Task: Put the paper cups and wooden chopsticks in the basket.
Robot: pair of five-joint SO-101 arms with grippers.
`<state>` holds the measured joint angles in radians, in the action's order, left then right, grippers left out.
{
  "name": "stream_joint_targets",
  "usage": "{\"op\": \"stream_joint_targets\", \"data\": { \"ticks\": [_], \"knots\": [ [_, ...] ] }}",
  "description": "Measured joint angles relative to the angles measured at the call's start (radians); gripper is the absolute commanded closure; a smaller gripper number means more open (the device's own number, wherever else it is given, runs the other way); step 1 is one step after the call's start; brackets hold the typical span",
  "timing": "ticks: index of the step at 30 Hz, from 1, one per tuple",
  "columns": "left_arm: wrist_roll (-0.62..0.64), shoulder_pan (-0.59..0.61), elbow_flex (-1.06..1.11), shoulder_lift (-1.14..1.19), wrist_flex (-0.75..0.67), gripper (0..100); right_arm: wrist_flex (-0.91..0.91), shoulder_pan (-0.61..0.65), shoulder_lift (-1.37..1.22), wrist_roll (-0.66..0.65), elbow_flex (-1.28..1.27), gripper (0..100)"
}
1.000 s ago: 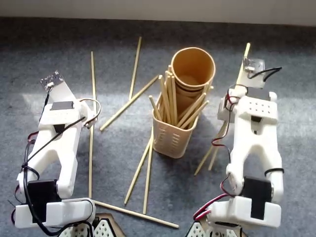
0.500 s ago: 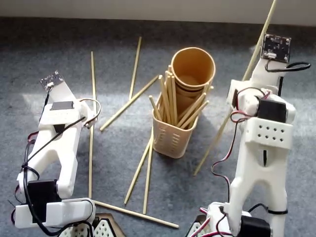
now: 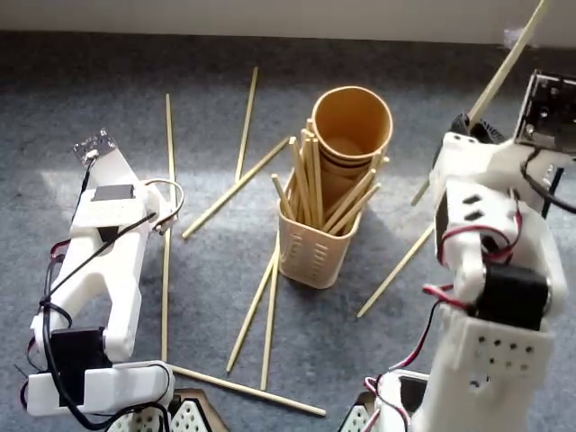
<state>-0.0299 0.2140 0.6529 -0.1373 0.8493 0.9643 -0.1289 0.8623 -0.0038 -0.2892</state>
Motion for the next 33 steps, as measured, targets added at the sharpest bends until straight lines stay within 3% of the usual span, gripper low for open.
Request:
{"op": "stream_joint_targets", "data": {
  "ticks": [6, 10, 14, 25, 33],
  "knots": [
    [0.000, -0.003, 0.000, 0.002, 0.000, 87, 0.028, 0.064, 0.255, 0.003, 0.000, 99.4],
    [0.000, -0.011, 0.000, 0.002, 0.000, 87, 0.026, 0.121, 0.342, 0.072, 0.006, 99.4],
    [0.000, -0.011, 0.003, 0.002, -0.006, 87, 0.000, 0.207, 0.328, 0.150, 0.006, 99.4],
    [0.000, -0.012, 0.005, 0.003, -0.021, 87, -0.123, 0.397, 0.229, 0.164, -0.069, 99.4],
    [0.000, -0.012, 0.005, 0.003, -0.021, 87, -0.368, 0.423, 0.187, 0.064, -0.327, 99.4]
  ]
}}
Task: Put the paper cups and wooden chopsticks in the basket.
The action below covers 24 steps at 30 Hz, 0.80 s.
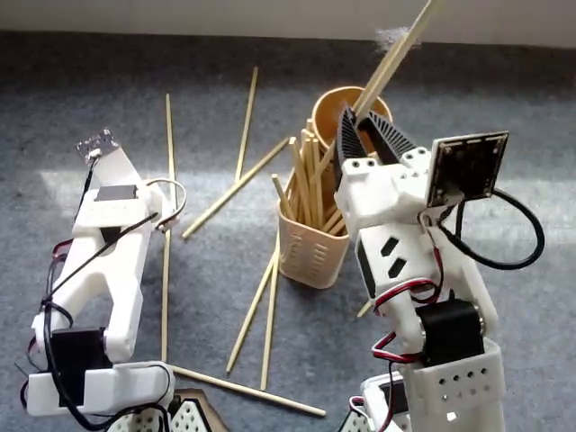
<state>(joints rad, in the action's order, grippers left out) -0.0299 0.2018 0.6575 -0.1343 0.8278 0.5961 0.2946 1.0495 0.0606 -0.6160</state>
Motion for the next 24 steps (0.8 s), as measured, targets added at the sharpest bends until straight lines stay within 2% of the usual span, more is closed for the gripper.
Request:
{"op": "stream_joint_targets", "data": {
  "ticks": [7, 11, 18, 24],
  "knots": [
    [0.000, 0.000, 0.000, 0.000, 0.000, 87, -0.009, 0.000, 0.002, -0.104, -0.098, 99.4],
    [0.000, 0.000, 0.000, 0.000, 0.000, 87, -0.009, 0.015, 0.002, -0.117, -0.189, 98.8],
    [0.000, 0.000, 0.000, 0.000, 0.000, 87, -0.009, 0.018, 0.002, -0.175, -0.207, 84.9],
    [0.000, 0.000, 0.000, 0.000, 0.000, 87, -0.009, 0.017, 0.002, -0.189, -0.219, 84.3]
  ]
}}
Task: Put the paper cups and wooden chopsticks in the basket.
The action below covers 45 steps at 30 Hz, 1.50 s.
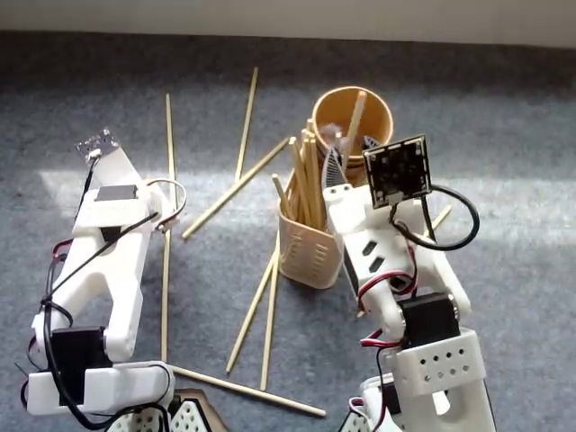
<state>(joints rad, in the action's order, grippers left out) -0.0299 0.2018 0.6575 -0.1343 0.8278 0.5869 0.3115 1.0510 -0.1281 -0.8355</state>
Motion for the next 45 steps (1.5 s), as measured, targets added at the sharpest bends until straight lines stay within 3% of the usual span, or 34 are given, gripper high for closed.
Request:
{"op": "stream_joint_targets", "data": {
  "ticks": [7, 11, 22, 29, 33, 39, 45],
  "knots": [
    [0.000, 0.000, 0.000, 0.000, 0.000, 87, 0.000, 0.000, 0.000, 0.000, 0.000, 84.3],
    [0.000, 0.000, 0.000, 0.000, 0.000, 87, 0.005, -0.060, 0.000, 0.003, 0.026, 84.3],
    [0.000, 0.000, 0.000, 0.000, 0.000, 87, 0.319, -0.440, 0.176, 0.198, 0.209, 84.3],
    [0.000, 0.000, 0.000, 0.000, 0.000, 87, 0.342, -0.446, -0.132, 0.324, 0.058, 84.3],
    [0.000, 0.000, 0.000, 0.000, 0.000, 87, 0.265, -0.374, -0.391, 0.390, -0.017, 84.3],
    [0.000, 0.000, 0.000, 0.000, 0.000, 87, 0.241, -0.310, -0.726, 0.598, -0.054, 84.1],
    [0.000, 0.000, 0.000, 0.000, 0.000, 87, 0.324, -0.310, -0.868, 0.690, -0.031, 84.0]
  ]
}}
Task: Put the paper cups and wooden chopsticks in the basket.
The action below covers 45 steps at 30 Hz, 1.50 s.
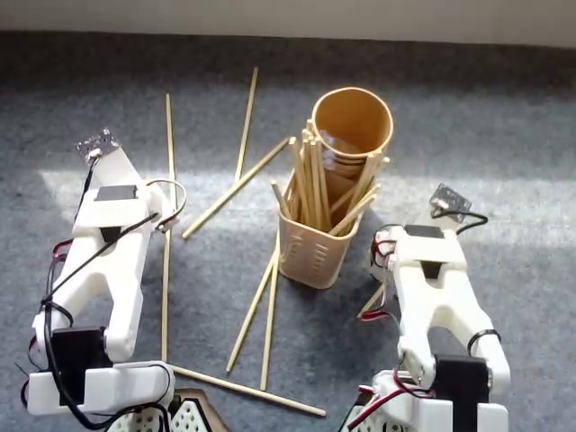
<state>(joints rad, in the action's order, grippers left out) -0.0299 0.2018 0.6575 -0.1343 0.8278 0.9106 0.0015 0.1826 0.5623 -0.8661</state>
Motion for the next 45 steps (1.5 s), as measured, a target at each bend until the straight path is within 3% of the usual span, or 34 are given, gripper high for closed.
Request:
{"op": "stream_joint_targets", "data": {
  "ticks": [8, 12, 23, 27, 30, 34, 40, 45],
  "knots": [
    [0.000, 0.000, 0.000, 0.000, 0.000, 87, 0.011, 0.002, -0.075, 0.008, 0.043, 84.4],
    [0.000, 0.000, 0.000, 0.000, 0.000, 87, 0.011, 0.000, -0.089, 0.008, 0.049, 97.4],
    [0.000, 0.000, 0.000, 0.000, 0.000, 87, 0.011, -0.008, -0.081, 0.005, 0.052, 99.3],
    [0.000, 0.000, 0.000, 0.000, 0.000, 87, 0.011, -0.006, -0.038, -0.163, 0.101, 99.3],
    [0.000, 0.000, 0.000, 0.000, 0.000, 87, 0.048, -0.005, 0.071, -0.315, 0.169, 99.4],
    [0.000, 0.000, 0.000, 0.000, 0.000, 87, 0.138, 0.005, 0.322, -0.390, 0.299, 99.4],
    [0.000, 0.000, 0.000, 0.000, -0.003, 87, 0.144, 0.006, 0.839, -0.417, 0.410, 99.4],
    [0.000, 0.000, 0.000, 0.000, -0.003, 87, -0.002, 0.011, 1.235, -0.387, 0.334, 99.4]
  ]
}}
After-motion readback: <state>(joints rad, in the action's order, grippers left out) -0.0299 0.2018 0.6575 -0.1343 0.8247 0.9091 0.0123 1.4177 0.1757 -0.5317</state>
